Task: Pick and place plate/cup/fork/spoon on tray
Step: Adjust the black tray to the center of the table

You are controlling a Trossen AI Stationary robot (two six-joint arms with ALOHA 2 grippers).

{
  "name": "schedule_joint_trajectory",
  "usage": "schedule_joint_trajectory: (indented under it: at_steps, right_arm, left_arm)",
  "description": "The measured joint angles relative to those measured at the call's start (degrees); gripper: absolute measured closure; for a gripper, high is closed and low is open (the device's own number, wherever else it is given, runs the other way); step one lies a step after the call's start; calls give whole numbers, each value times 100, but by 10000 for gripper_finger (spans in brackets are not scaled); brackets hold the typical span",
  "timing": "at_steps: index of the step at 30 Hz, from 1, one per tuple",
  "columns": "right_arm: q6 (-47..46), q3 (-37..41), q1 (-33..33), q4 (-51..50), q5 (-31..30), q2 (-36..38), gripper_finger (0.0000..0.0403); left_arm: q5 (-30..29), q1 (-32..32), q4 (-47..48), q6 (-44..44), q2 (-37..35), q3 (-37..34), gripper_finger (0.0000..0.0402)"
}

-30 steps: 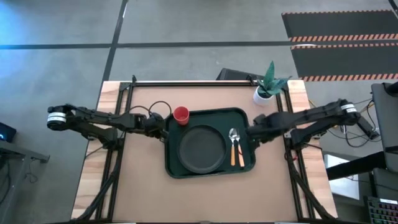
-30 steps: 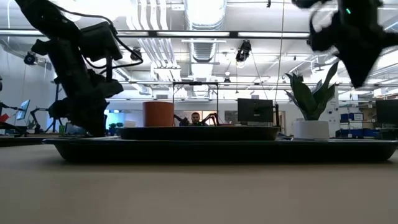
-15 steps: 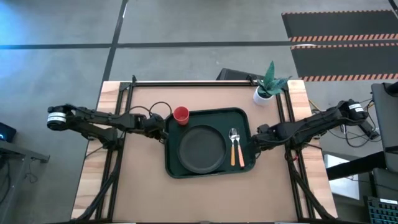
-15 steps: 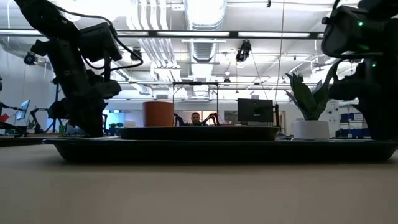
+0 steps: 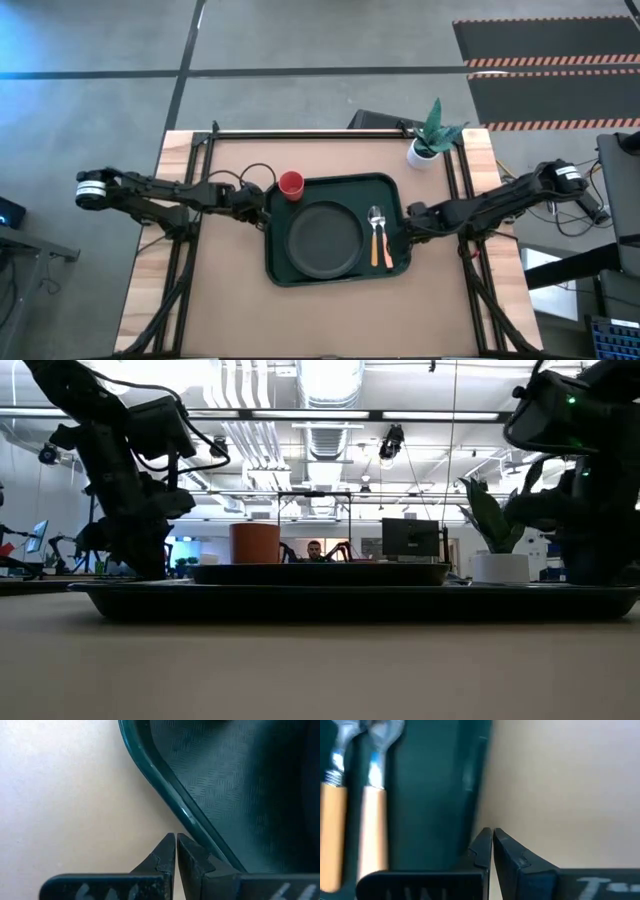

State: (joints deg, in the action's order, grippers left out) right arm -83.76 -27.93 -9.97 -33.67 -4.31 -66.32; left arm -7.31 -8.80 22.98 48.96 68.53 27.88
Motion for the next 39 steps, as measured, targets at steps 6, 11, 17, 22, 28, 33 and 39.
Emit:
schedule_joint_trajectory:
  at_steps: [6, 11, 17, 22, 28, 33, 39]
  right_arm:
    - [-42, -319, -32, 74, -25, -216, 394]
    - [-177, -553, -146, 76, -47, -629, 395]
    - [-574, -846, -543, -54, -247, -1098, 395]
    - [-943, -1058, -784, -41, -303, -1191, 395]
    - [-874, -1131, -817, 39, -237, -1163, 395]
    - [-864, -1081, -814, 50, -223, -1185, 395]
    - [-709, -1069, -810, -72, -245, -1174, 395]
  left_arm:
    - [-42, -65, 103, -29, 0, -4, 401]
    - [-76, -151, 143, -183, 0, -17, 401]
    - [-78, -290, 148, -334, 0, -17, 401]
    - [-96, -295, 307, -417, -7, -2, 401]
    - [-1, -295, 381, -366, -17, -2, 401]
    - [241, -288, 433, -214, -26, 47, 401]
    - [441, -209, 439, 32, -44, 50, 401]
